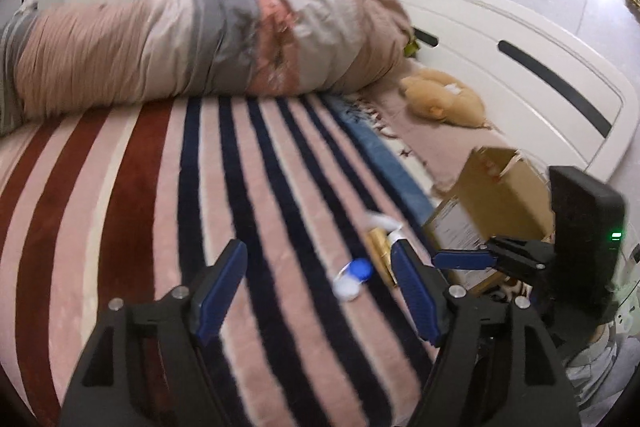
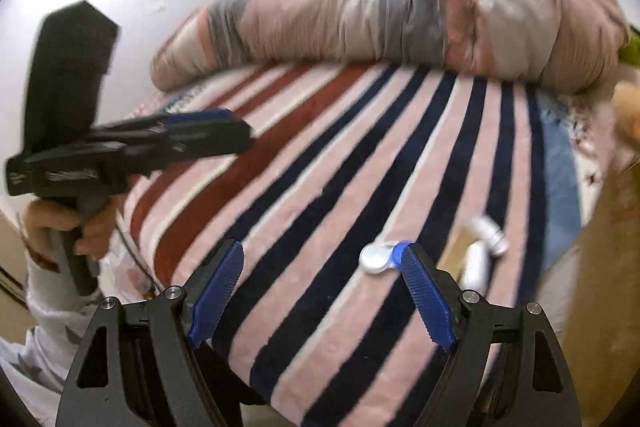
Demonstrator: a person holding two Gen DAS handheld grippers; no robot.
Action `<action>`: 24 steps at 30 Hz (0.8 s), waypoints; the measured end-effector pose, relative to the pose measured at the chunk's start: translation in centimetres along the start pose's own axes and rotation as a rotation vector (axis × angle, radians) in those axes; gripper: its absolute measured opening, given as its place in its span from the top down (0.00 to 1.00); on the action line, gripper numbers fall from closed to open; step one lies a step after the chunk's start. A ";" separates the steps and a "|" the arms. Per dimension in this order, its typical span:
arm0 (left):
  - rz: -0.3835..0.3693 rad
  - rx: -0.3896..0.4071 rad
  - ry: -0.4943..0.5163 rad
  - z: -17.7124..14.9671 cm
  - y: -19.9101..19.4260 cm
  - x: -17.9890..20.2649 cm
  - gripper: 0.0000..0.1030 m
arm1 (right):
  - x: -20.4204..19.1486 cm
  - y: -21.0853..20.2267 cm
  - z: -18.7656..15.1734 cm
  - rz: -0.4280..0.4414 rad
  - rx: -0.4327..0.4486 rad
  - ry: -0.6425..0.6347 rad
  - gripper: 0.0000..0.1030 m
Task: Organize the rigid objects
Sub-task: 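Grasp the blue-capped lens case with the left tool while the right tool grasps the gold lipstick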
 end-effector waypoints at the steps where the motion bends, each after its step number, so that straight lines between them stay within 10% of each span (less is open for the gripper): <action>1: -0.001 -0.014 -0.006 -0.3 0.5 -0.6 0.30 | 0.2 1.3 -0.5 0.003 -0.021 0.017 0.23; 12: -0.023 -0.111 -0.042 -2.6 5.1 -3.6 0.30 | 4.0 9.9 -3.2 -0.087 -0.101 0.111 0.24; 17: -0.036 -0.134 -0.040 -3.1 6.1 -3.4 0.30 | 4.4 10.6 -3.1 -0.165 -0.106 0.092 0.74; 23: -0.060 -0.180 -0.029 -3.6 8.1 -2.2 0.30 | 3.8 7.2 -4.3 -0.174 -0.071 0.083 0.71; 24: -0.066 -0.190 -0.023 -3.7 8.6 -1.7 0.30 | 3.8 6.5 -4.5 -0.189 -0.069 0.086 0.55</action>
Point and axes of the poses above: each gripper's, at about its wrist camera, not at the fingertips, and y roughly the way its jaws point, x to its right, z to its top, the point moved 3 cm from there along y, roughly the way its jaws point, and after that the axes turned 9 degrees about -y, right-handed, at the moved point
